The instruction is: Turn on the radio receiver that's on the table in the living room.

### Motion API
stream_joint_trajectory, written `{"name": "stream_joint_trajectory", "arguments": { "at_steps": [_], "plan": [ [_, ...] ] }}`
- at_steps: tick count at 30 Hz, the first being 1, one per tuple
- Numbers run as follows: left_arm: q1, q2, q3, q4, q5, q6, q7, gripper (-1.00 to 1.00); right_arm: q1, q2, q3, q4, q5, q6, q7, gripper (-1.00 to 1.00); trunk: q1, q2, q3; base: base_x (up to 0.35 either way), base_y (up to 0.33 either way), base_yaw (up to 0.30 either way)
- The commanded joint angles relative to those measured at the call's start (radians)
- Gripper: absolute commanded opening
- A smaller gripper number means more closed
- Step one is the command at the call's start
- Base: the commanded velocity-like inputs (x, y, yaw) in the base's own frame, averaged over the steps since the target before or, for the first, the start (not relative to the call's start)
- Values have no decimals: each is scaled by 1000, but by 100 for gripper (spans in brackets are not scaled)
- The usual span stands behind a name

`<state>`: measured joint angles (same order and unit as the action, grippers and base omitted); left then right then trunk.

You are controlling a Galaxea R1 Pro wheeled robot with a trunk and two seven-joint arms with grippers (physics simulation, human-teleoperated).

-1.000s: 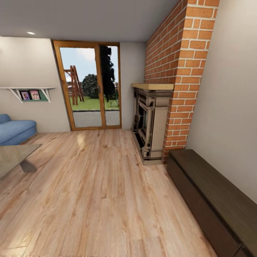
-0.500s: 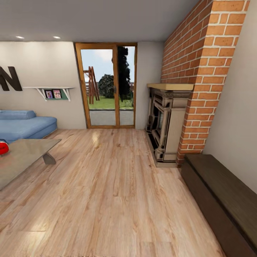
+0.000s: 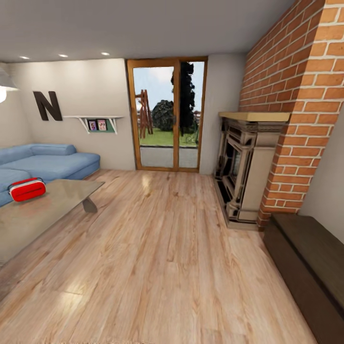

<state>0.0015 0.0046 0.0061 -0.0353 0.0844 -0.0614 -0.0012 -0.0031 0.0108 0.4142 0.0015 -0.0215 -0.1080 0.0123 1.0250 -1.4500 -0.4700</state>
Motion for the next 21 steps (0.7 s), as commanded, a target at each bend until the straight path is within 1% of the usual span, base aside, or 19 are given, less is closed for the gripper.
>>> {"name": "stream_joint_trajectory", "arguments": {
  "at_steps": [1, 21],
  "plan": [
    [0, 0, 0, 0, 0, 0, 1, 100, 0, 0, 0, 0, 0, 0, 0, 100, 0, 0, 0, 0, 0, 275],
    [0, 0, 0, 0, 0, 0, 1, 100, 0, 0, 0, 0, 0, -1, 0, 100, 0, 0, 0, 0, 0, 275]
  ]
}}
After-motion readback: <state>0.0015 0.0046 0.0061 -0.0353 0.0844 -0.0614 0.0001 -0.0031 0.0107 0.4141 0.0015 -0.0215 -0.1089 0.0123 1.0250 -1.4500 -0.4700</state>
